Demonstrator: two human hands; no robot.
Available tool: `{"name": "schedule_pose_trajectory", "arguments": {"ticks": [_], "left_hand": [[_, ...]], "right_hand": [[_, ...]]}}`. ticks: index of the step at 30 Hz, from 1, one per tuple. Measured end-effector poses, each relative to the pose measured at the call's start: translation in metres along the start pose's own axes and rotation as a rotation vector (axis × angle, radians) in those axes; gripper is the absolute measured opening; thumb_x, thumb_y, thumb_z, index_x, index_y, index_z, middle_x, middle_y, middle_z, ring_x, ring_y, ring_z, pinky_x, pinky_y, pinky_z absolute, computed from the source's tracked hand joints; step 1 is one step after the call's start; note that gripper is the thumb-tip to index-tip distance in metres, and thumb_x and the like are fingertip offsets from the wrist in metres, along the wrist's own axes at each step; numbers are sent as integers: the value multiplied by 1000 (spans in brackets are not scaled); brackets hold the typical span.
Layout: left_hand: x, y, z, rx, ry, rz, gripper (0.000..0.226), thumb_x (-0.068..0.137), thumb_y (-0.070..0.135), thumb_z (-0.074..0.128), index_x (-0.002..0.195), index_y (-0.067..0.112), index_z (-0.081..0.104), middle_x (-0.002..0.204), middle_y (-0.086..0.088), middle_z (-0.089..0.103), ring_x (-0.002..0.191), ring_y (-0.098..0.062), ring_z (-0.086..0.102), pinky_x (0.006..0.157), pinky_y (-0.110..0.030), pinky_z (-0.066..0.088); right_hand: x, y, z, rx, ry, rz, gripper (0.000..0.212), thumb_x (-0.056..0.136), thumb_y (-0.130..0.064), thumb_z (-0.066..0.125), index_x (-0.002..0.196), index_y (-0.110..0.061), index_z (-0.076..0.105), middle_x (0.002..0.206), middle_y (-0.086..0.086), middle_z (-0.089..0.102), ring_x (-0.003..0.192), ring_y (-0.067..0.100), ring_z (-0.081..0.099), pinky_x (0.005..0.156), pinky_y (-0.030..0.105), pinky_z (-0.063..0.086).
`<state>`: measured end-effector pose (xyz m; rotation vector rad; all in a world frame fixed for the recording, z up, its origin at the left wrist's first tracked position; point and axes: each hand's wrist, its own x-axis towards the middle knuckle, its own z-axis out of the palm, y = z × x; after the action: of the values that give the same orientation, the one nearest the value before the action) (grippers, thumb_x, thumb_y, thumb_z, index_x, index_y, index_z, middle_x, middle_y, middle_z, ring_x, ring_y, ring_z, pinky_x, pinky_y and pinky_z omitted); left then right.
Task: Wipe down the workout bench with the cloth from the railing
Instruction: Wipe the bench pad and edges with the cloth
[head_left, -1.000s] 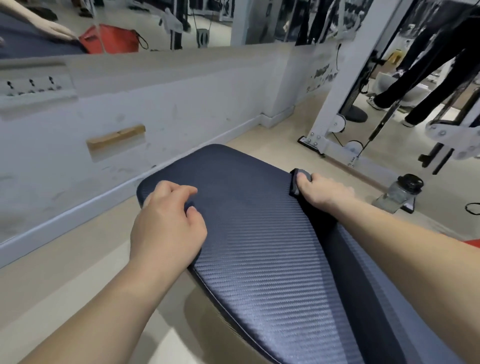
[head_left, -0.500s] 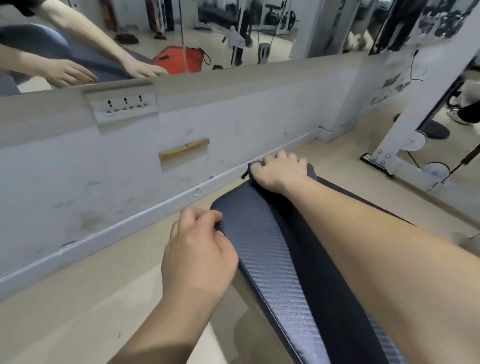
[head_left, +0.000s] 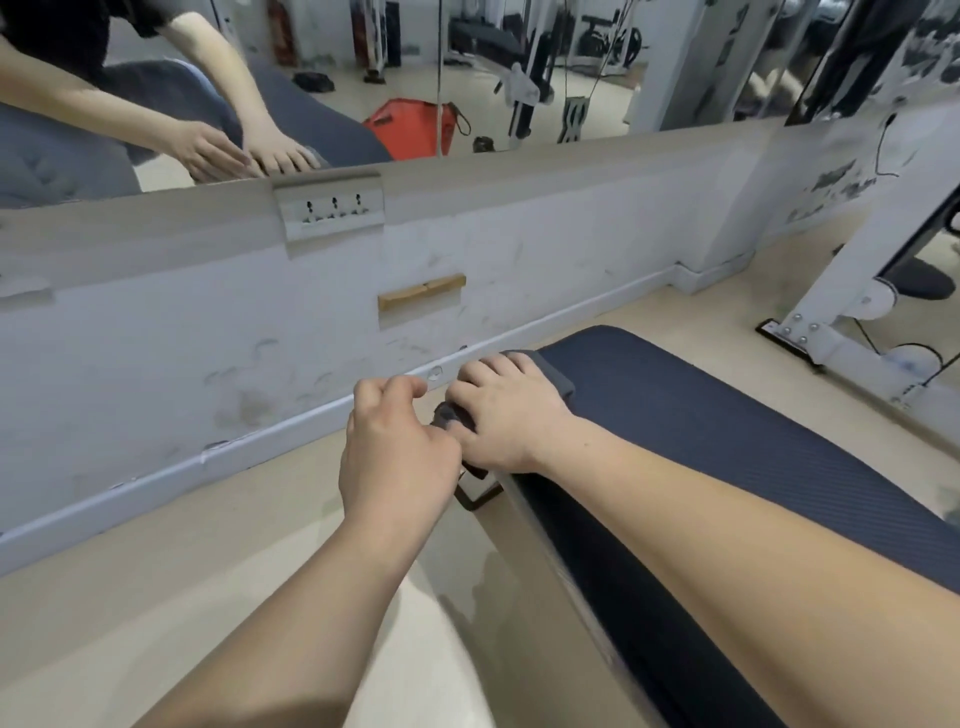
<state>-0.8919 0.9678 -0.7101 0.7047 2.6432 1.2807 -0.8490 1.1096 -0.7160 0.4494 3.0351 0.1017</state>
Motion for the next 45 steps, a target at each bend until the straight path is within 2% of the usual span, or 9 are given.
{"name": "schedule_pose_trajectory", "arguments": {"ticks": [8,13,18,25,28,31,34,37,45], "left_hand": [[-30,8,-21,66,-125,122,47,83,6,43,123,24,59,132,5,47,105,-27,60,86,-39,52],[-76,26,-23,172,-482,209,34,81,6,46,101,21,68,111,3,63,90,-21,61,78,-32,51],[-139,41,-7,79,-727,105,22,69,8,43,76,15,63,75,-1,58,70,-24,49,65,-36,46],[-249,45,28,-285,-783,-280,22,76,36,57,73,15,64,74,-5,70,72,-26,66,79,-39,60],[-294,63,49,-446,-754,-505,73,72,66,58,122,13,63,109,-5,74,95,-26,71,90,-45,60],[-325,88,69,-531,-599,-654,74,94,54,54,146,8,30,144,-13,54,121,-37,59,101,-44,50],[-343,111,81,-412,-507,-661,63,105,40,40,155,6,22,159,-19,36,139,-39,43,110,-47,41],[-348,114,93,-288,-514,-536,55,106,26,35,159,13,26,164,-24,24,149,-40,28,121,-51,28],[-415,127,101,-326,-445,-583,59,106,44,34,144,1,24,152,-22,39,131,-41,49,106,-48,38]], "right_hand": [[-102,-18,3,-117,115,-170,48,82,-45,42,97,-12,74,119,7,62,115,36,51,94,49,46],[-196,-28,0,-111,61,-169,42,84,-42,44,92,-13,74,119,5,62,114,35,52,94,46,44],[-289,-34,-9,-146,-53,-189,50,85,-46,40,96,-13,75,125,5,59,122,36,48,99,47,42],[-391,-35,-16,-129,-185,-131,45,85,-48,53,97,-14,81,134,6,59,135,34,44,116,47,31],[-434,-34,-34,179,-129,16,34,88,-39,59,109,-20,77,142,4,59,139,24,45,121,36,28],[-489,-28,-51,278,-38,298,30,92,-39,52,105,-25,75,137,-5,61,124,17,58,99,33,52],[-533,-24,-57,314,3,632,34,92,-44,43,92,-26,72,104,-9,62,92,17,62,74,40,57],[-549,-18,-45,492,-16,897,27,94,-40,52,81,-21,66,82,-7,65,79,18,60,77,42,57],[-574,-31,-2,1084,139,1158,36,95,-36,55,71,-10,60,75,10,74,60,15,68,62,40,60]]}}
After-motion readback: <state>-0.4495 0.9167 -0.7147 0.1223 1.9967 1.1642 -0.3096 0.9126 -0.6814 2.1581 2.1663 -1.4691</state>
